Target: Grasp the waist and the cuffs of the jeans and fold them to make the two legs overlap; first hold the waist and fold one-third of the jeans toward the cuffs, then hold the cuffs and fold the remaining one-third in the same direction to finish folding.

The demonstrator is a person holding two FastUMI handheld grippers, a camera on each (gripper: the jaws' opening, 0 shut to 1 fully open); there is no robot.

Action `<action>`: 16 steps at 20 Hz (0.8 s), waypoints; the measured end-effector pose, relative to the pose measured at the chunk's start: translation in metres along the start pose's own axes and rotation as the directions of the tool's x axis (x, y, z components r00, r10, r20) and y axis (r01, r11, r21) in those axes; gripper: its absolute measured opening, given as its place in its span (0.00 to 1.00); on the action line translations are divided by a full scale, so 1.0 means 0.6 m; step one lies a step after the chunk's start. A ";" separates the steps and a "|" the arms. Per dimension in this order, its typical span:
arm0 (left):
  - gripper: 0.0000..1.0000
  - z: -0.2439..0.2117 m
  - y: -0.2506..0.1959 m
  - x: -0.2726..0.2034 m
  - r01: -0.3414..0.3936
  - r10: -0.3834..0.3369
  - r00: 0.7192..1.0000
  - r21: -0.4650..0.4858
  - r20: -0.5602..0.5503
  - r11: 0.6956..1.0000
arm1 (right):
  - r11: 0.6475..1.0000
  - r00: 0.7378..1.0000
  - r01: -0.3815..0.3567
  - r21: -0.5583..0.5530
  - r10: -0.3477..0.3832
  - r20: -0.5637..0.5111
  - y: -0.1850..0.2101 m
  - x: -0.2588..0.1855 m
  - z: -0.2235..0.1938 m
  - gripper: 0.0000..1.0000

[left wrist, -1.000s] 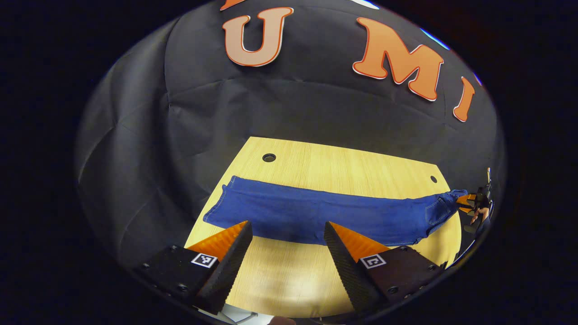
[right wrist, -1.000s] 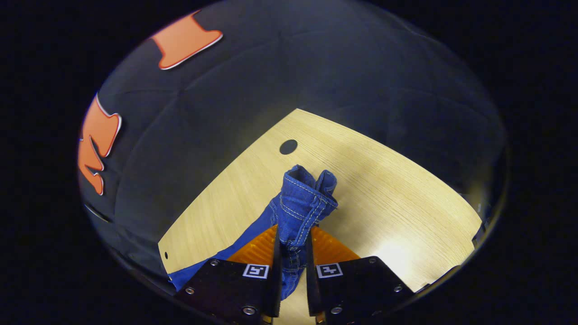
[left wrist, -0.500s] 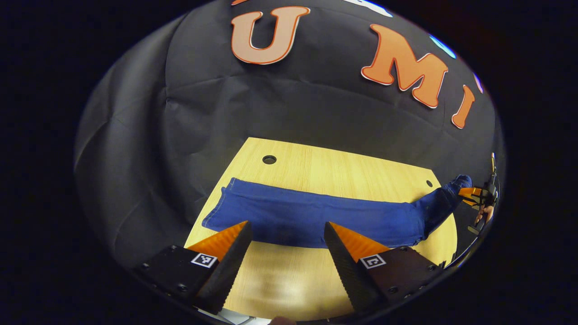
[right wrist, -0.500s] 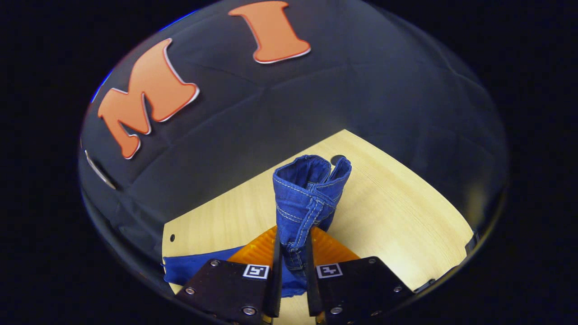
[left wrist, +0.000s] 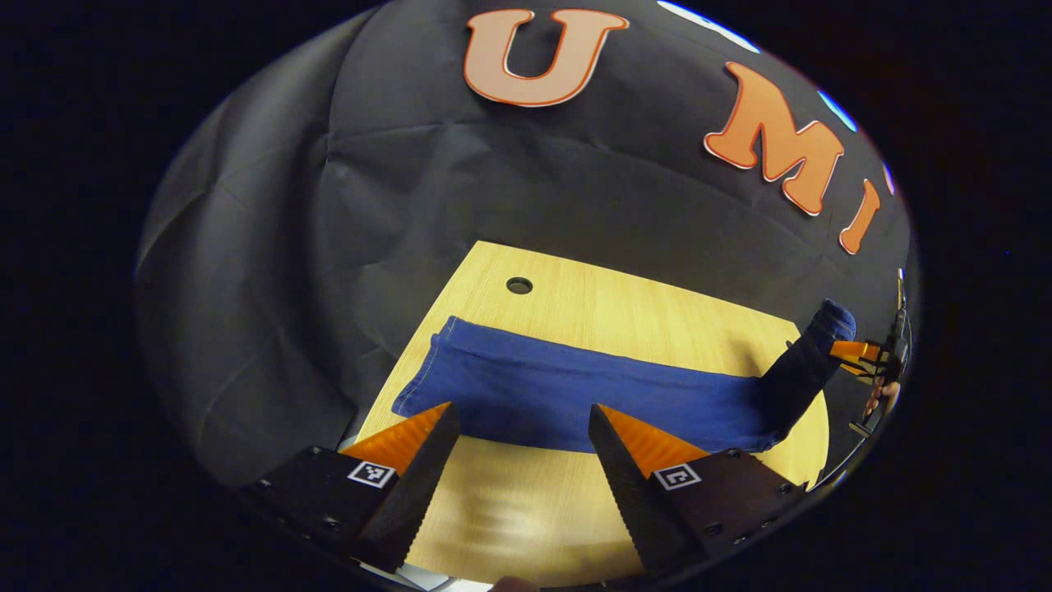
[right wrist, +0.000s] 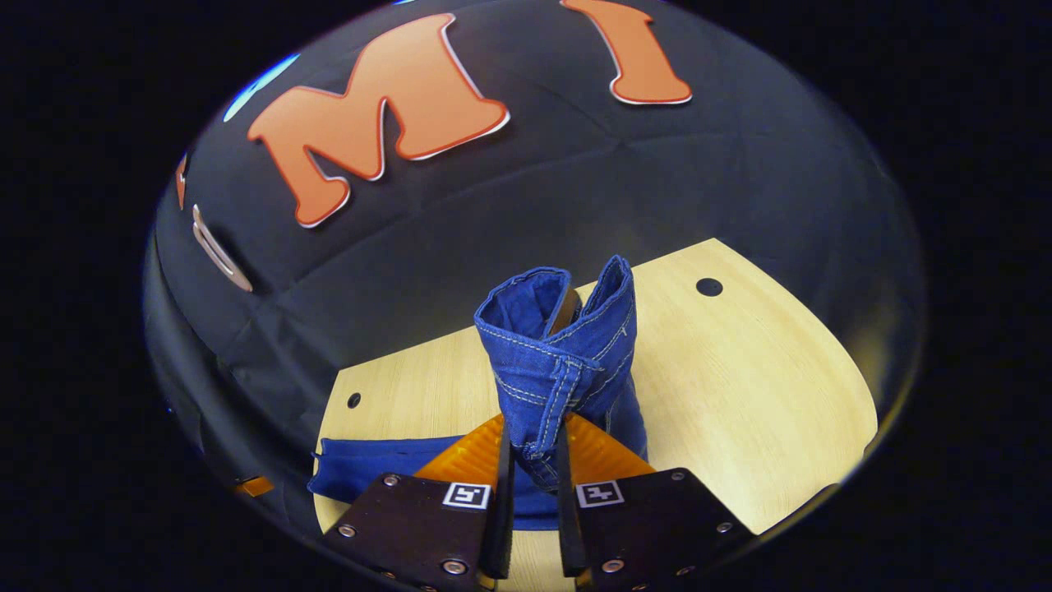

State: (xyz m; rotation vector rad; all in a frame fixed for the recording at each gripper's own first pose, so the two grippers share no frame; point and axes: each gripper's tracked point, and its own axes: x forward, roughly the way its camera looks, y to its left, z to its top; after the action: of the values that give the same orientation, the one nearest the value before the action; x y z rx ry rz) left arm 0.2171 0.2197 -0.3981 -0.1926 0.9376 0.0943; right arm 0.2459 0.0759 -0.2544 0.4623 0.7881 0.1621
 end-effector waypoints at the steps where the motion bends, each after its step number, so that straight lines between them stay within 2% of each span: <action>1: 0.98 -0.002 0.009 0.003 -0.002 0.002 1.000 -0.008 -0.005 1.000 | 1.000 1.000 -0.002 -0.001 0.002 -0.009 0.011 0.004 -0.008 0.24; 5: 0.98 -0.008 0.037 0.031 -0.004 0.003 1.000 -0.042 -0.030 0.999 | 1.000 0.996 -0.005 0.009 0.006 -0.084 0.042 0.022 -0.056 0.24; 7: 0.98 -0.013 0.044 0.048 0.002 -0.005 0.999 -0.056 -0.048 0.998 | 0.999 0.991 -0.027 0.018 0.029 -0.133 0.061 0.021 -0.085 0.29; 8: 0.99 -0.016 0.048 0.056 0.009 -0.013 0.998 -0.063 -0.056 0.998 | 0.998 0.989 -0.048 0.028 0.052 -0.140 0.078 0.023 -0.091 0.28; 9: 0.98 -0.020 0.051 0.064 0.013 -0.018 0.998 -0.071 -0.068 0.997 | 0.997 0.988 -0.063 0.037 0.067 -0.136 0.091 0.024 -0.093 0.44; 10: 0.98 -0.025 0.053 0.074 0.020 -0.027 0.996 -0.084 -0.082 0.996 | 0.997 0.988 -0.073 0.039 0.078 -0.133 0.102 0.023 -0.092 0.49; 11: 0.98 -0.028 0.057 0.082 0.024 -0.033 0.995 -0.102 -0.091 0.994 | 0.997 0.988 -0.074 0.035 0.078 -0.131 0.103 0.019 -0.092 0.64; 13: 0.98 -0.039 0.063 0.092 0.041 -0.059 0.991 -0.150 -0.117 0.988 | 0.998 0.991 -0.059 0.020 0.061 -0.119 0.108 0.020 -0.088 0.70; 14: 0.98 -0.046 0.067 0.097 0.049 -0.073 0.989 -0.175 -0.131 0.983 | 0.998 0.992 -0.053 0.019 0.055 -0.111 0.109 0.016 -0.084 0.80; 16: 0.96 -0.060 0.076 0.106 0.050 -0.090 0.982 -0.230 -0.164 0.972 | 0.999 0.995 -0.037 0.020 0.038 -0.097 0.101 0.008 -0.077 0.90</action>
State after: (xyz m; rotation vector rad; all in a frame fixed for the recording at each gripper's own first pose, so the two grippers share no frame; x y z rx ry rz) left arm 0.2183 0.2569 -0.4758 -0.4493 1.0925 0.1197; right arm 0.2178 0.1468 -0.2579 0.4891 0.8775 0.2138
